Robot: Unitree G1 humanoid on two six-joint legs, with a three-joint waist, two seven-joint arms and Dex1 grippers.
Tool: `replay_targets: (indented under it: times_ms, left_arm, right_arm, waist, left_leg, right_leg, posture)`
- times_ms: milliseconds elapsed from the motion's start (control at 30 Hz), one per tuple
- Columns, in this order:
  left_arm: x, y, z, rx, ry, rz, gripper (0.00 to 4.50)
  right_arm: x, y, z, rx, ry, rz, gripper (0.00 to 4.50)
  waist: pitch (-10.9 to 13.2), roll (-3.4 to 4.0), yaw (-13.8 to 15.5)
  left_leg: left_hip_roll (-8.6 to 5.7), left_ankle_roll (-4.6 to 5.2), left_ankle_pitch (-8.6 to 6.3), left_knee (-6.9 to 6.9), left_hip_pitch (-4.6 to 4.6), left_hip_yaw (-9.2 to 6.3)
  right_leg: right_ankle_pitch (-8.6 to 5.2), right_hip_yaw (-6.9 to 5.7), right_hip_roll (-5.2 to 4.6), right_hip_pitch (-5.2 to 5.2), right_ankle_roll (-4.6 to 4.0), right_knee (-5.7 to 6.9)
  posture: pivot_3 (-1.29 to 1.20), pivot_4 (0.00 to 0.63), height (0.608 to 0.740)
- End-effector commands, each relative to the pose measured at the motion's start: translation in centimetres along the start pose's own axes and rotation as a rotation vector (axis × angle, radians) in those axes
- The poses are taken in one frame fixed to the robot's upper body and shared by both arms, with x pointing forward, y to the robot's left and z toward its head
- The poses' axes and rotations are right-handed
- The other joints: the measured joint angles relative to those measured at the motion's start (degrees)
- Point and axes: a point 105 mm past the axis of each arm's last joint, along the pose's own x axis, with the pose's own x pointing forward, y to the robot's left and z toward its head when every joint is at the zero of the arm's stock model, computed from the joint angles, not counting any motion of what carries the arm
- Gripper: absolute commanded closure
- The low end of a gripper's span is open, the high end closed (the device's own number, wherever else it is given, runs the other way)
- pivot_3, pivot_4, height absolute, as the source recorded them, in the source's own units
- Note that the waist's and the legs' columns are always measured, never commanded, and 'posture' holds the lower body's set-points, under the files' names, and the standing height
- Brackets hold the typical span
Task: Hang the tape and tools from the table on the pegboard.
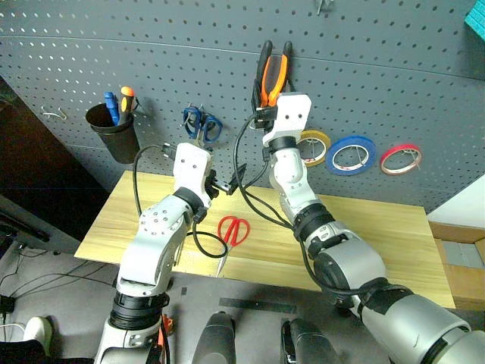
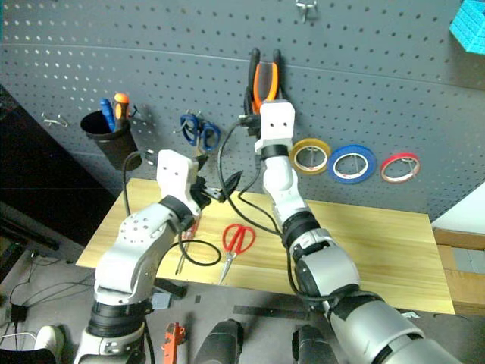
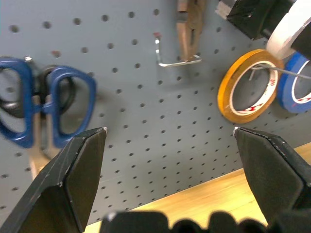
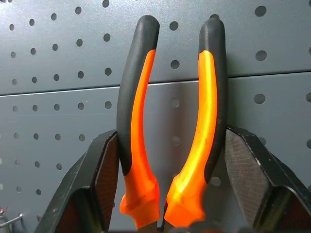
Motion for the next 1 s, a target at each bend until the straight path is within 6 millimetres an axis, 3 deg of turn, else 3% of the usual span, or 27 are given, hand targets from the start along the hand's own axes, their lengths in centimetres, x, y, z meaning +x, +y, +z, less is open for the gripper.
replay_targets:
  times_ms: [33,767,1000]
  left_arm:
    - [-0.6,0.0,1.5,0.022,-0.049,0.0,0.0]
    - [-0.7,0.1,1.5,0.022,-0.046,0.011,0.0]
    - [-1.0,0.2,1.3,0.022,-0.04,0.02,0.0]
  right_arm:
    - [0.2,0.0,-0.3,-0.007,0.021,-0.011,1.82]
    - [2.0,-0.4,0.9,-0.018,0.01,-0.049,1.82]
    - [0.2,0.4,-0.9,-0.021,0.053,0.001,1.82]
  waist:
    - [0.0,0.0,0.04]
    - [0.13,0.05,0.4]
    - [0.2,0.07,0.32]
  left_leg:
    - [0.0,0.0,0.0,0.0,0.0,0.0]
    - [0.02,0.04,0.02,0.0,0.03,-0.02]
    - [0.02,0.08,0.05,-0.01,0.04,-0.02]
  right_leg:
    - [0.0,0.01,0.0,0.0,0.0,0.0]
    - [-0.01,-0.01,0.03,0.01,-0.02,0.01]
    - [-0.01,-0.01,0.04,0.0,-0.02,0.01]
  posture:
    - [0.39,0.197,0.74]
    - [0.4,0.199,0.74]
    - [0.4,0.203,0.74]
